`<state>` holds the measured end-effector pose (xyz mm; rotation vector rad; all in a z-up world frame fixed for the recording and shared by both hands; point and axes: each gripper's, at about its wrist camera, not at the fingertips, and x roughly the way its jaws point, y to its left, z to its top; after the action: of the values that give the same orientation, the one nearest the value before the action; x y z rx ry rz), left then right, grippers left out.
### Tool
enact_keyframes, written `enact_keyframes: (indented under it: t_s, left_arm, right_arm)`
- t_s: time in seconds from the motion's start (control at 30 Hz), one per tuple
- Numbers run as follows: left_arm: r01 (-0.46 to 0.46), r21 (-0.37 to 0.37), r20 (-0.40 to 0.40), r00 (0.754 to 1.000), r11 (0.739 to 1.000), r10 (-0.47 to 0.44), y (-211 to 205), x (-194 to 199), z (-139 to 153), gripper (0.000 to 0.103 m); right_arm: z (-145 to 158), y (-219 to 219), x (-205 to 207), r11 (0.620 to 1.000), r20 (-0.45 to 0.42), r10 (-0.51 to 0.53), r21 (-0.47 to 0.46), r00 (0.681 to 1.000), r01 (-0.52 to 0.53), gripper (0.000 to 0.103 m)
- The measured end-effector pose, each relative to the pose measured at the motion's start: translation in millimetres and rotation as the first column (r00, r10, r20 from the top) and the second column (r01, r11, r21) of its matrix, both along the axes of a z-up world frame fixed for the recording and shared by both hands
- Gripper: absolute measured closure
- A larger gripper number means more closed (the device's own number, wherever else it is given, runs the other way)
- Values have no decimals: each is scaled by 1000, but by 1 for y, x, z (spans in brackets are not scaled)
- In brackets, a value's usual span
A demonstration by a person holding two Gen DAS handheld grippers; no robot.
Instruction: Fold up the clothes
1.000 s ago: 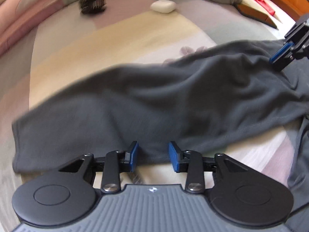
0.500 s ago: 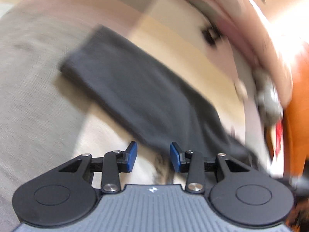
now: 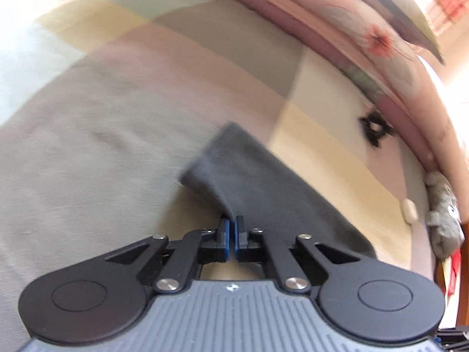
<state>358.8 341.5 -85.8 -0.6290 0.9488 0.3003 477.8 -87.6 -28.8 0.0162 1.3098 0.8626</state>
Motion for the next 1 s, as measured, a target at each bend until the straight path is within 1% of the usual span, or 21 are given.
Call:
enact_keyframes:
  t_s: [0.03,0.1,0.13,0.17,0.23,0.27,0.37,0.47,0.5,0.53,0.57,0.6,0.63,0.67,0.7,0.73,0.8,0.87,0.93,1.0]
  left_arm:
    - [-6,23,-15,1000,1000,6,4,-2,1,101]
    - [-1,49,-23,1000,999,2,8,-6,9,101]
    - [3,60,-25,1000,998,-1,9,-7,12,101]
    - [26,63,-22,999,998,-25,6,-5,15,101]
    - [85,65,-13,996,994,-84,-3,3,19,100]
    - [115,66,-9,993,991,-114,-7,7,21,100]
    - [233,98,0,972,968,-234,-28,22,23,99]
    - [340,144,-1,939,929,-344,-51,32,21,97]
    - [373,162,-5,926,914,-377,-58,35,19,96]
    - [406,187,-14,911,894,-411,-65,36,17,95]
    - [439,213,-26,895,873,-444,-72,37,15,93]
    - [471,238,-39,878,849,-477,-79,38,13,92]
    - [502,263,-52,860,824,-508,-86,39,11,92]
    - [533,287,-67,840,796,-538,-93,40,9,92]
    - [557,305,-95,825,772,-558,-98,40,6,89]
    - [565,306,-111,821,766,-560,-98,39,4,88]
    - [570,300,-135,819,765,-558,-96,38,1,87]
    - [586,298,-165,809,753,-564,-94,38,5,87]
    - [603,302,-187,797,738,-575,-94,39,12,90]
    - [612,319,-161,788,724,-595,-95,43,20,90]
  right_arm:
    - [2,2,1,1000,9,6,1,1000,-6,76]
    - [12,11,7,999,77,34,1,996,-34,76]
    - [18,16,10,999,113,48,1,992,-49,73]
    - [22,24,15,998,156,69,-6,985,-69,65]
    - [24,42,27,993,251,120,-38,961,-114,55]
    - [23,52,33,989,293,149,-59,945,-137,55]
    - [5,82,54,973,326,229,-102,917,-207,55]
    - [-17,104,66,949,313,310,-156,898,-273,55]
    - [-23,108,63,938,307,339,-179,889,-296,56]
    - [-29,112,61,926,301,368,-202,880,-318,60]
    - [-35,116,58,913,293,396,-226,870,-340,78]
    - [-36,116,58,918,297,384,-228,874,-325,87]
    - [-36,116,59,924,302,366,-229,880,-306,93]
    - [-36,116,59,930,307,348,-229,886,-286,96]
    - [-36,115,59,936,312,330,-230,891,-267,97]
    - [-36,115,60,941,317,313,-230,895,-247,97]
    - [-36,115,61,951,328,276,-230,903,-208,96]
    - [-32,108,68,966,285,213,-205,935,-158,95]
    - [-20,102,64,972,313,186,-200,931,-127,90]
    - [-8,91,59,983,309,140,-156,941,-95,82]
